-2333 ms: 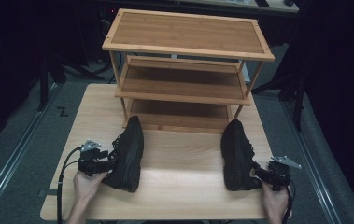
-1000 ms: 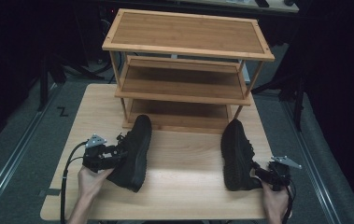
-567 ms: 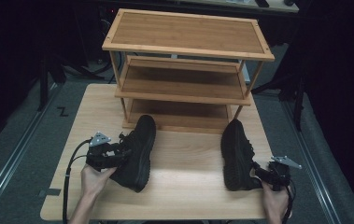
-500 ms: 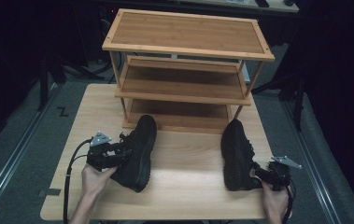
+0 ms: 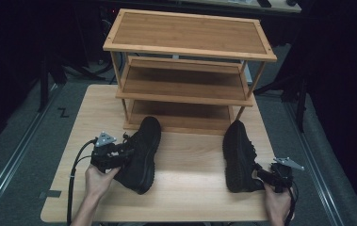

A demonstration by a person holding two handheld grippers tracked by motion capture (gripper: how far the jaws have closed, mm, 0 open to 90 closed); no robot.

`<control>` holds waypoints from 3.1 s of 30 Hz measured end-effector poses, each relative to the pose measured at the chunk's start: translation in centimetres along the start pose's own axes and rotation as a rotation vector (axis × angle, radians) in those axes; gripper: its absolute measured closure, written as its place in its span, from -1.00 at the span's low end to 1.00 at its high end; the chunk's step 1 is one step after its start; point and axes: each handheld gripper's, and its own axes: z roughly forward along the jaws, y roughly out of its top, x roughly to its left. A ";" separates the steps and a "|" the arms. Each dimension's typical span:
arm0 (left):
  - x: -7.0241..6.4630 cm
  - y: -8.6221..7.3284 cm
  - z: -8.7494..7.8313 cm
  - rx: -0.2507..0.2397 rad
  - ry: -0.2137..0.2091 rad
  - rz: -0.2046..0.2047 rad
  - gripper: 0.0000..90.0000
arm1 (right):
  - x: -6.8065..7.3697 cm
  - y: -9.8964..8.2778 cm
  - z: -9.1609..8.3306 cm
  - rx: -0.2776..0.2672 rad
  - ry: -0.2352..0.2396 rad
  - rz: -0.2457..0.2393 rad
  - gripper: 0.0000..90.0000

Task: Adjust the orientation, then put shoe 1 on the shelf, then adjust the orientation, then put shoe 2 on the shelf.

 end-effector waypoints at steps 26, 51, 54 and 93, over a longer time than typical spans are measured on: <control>-4.4 1.3 3.2 0.016 -0.039 0.022 0.26 | 0.0 0.0 0.0 0.000 0.003 0.002 -0.20; -5.6 0.8 4.4 0.037 -0.040 -0.017 0.90 | 0.0 0.0 0.0 0.000 0.007 -0.006 -0.20; -5.7 0.8 4.4 0.026 -0.040 -0.031 0.92 | 0.0 0.0 0.0 0.000 0.008 -0.006 -0.20; -6.2 5.9 6.6 -0.045 -0.075 -0.050 0.97 | 0.0 0.0 0.0 0.001 0.011 -0.007 -0.21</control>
